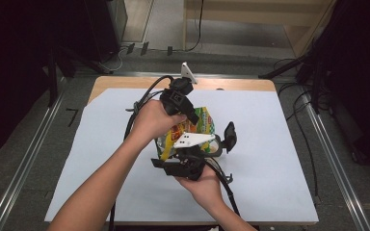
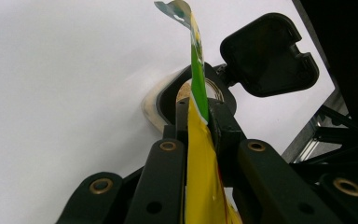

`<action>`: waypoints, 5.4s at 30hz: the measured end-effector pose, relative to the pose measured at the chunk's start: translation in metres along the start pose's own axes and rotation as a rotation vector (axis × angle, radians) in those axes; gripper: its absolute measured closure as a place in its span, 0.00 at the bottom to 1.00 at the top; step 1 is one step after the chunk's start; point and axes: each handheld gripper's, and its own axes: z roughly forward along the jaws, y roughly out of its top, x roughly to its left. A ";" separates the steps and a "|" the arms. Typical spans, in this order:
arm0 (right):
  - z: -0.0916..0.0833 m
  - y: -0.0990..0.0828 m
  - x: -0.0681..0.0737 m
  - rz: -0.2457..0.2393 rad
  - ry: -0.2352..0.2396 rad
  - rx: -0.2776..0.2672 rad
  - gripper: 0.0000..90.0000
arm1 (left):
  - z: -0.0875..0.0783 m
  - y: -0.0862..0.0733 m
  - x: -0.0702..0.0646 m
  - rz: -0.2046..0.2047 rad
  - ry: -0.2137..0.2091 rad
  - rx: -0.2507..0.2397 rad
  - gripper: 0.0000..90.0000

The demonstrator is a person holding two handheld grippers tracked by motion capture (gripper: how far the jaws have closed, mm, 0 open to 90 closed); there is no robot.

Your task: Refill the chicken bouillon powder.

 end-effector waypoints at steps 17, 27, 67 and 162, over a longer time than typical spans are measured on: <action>0.000 0.000 0.000 0.001 -0.006 -0.004 0.69 | 0.001 0.002 -0.001 0.000 0.009 0.003 0.94; -0.001 -0.001 0.000 0.002 -0.017 -0.011 0.69 | 0.002 0.003 -0.003 0.002 0.014 0.005 0.94; 0.002 -0.002 0.002 -0.014 -0.018 -0.008 0.70 | 0.001 -0.001 0.000 -0.001 0.011 -0.003 0.94; 0.000 0.002 -0.002 -0.004 -0.028 -0.019 0.67 | 0.000 0.005 -0.010 0.019 0.031 -0.013 0.94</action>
